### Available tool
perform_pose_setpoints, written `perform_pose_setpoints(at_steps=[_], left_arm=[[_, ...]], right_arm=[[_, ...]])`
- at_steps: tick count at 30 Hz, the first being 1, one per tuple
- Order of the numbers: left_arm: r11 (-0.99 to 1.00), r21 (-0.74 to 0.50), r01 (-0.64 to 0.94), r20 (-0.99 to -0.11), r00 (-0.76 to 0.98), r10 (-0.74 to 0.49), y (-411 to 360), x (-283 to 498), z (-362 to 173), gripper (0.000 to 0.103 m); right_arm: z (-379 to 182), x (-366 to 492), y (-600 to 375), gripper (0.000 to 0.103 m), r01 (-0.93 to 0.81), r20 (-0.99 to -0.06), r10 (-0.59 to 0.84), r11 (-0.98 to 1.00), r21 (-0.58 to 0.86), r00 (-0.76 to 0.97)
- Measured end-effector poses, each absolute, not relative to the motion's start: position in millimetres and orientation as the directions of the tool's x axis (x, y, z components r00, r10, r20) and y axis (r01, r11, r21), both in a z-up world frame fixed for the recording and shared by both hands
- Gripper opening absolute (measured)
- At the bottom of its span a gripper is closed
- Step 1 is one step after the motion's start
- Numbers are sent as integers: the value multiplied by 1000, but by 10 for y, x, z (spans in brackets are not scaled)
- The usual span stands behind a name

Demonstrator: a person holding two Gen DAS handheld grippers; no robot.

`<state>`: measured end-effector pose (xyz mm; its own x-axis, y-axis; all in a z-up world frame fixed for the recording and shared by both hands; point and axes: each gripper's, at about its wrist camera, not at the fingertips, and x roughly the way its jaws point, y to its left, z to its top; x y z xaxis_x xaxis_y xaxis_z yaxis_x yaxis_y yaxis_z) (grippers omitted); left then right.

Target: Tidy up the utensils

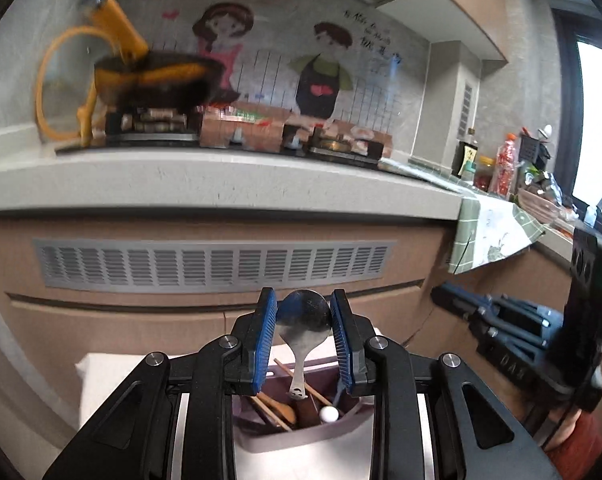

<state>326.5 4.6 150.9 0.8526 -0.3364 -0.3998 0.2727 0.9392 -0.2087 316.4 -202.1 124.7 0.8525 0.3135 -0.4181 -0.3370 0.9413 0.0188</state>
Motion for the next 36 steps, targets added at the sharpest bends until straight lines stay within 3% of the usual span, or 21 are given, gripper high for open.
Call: perform_pose_setpoints(at_steps=[6, 8, 11, 15, 22, 27, 36], left_arm=[[909, -311, 277, -450, 800, -398, 22, 3639, 1085, 29], [898, -340, 280, -459, 784, -418, 10, 3754, 928, 29], [871, -380, 310, -457, 756, -468, -6, 3835, 714, 39], [903, -343, 260, -437, 806, -398, 36, 3673, 607, 43], [979, -183, 94, -351, 924, -154, 145, 2487, 489, 43], [994, -85, 64, -423, 901, -94, 1, 1698, 192, 43], [998, -59, -26, -476, 880, -5, -183, 1133, -21, 43]], right_arm=[[754, 3431, -1848, 5, -361, -512, 320, 932, 21, 797], [567, 3540, -1786, 5, -385, -587, 328, 923, 31, 740], [338, 3642, -1792, 11, -388, -661, 340, 918, 79, 669], [301, 3492, -1974, 14, -323, -634, 294, 944, 73, 715], [258, 2558, -2367, 16, -291, -547, 317, 947, 136, 775], [187, 1759, -2410, 20, -300, -511, 334, 942, 151, 792], [46, 1101, -2280, 20, -299, -509, 305, 949, 96, 805]])
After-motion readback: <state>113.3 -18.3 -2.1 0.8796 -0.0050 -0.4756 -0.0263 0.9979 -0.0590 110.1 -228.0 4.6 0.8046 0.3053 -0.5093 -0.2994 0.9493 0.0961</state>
